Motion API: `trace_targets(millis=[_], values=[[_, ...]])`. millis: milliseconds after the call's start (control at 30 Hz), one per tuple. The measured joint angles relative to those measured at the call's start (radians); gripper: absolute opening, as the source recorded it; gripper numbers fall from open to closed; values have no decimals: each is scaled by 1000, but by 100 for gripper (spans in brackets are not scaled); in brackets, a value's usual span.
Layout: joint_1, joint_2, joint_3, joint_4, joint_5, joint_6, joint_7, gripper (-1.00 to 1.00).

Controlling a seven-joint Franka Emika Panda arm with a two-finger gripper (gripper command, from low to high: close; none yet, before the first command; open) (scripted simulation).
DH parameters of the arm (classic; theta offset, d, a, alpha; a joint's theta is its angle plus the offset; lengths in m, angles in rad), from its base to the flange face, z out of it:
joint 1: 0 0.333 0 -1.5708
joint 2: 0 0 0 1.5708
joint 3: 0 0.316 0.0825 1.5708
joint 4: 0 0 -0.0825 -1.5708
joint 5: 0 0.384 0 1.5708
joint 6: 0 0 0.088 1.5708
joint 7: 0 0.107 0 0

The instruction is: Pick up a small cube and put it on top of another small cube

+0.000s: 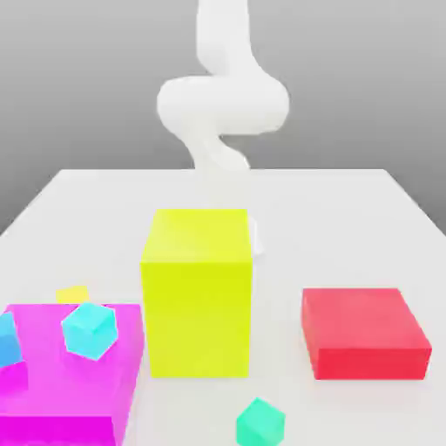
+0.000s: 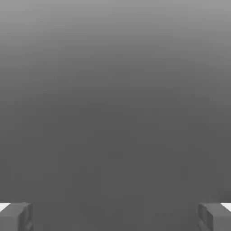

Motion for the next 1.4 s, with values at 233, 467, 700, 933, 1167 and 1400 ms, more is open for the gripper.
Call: trace_targets(millis=[233,467,700,933,1167,1400], values=[[35,162,-217,-112,14,109,-262,0],[61,327,-408,-221,32,216,-521,0],[70,493,-573,-330,51,322,-781,0],[43,643,-702,-439,44,429,-1020,0],[-50,737,-754,-507,-29,510,-1148,0],[-64,803,-704,-478,103,541,-1254,0]])
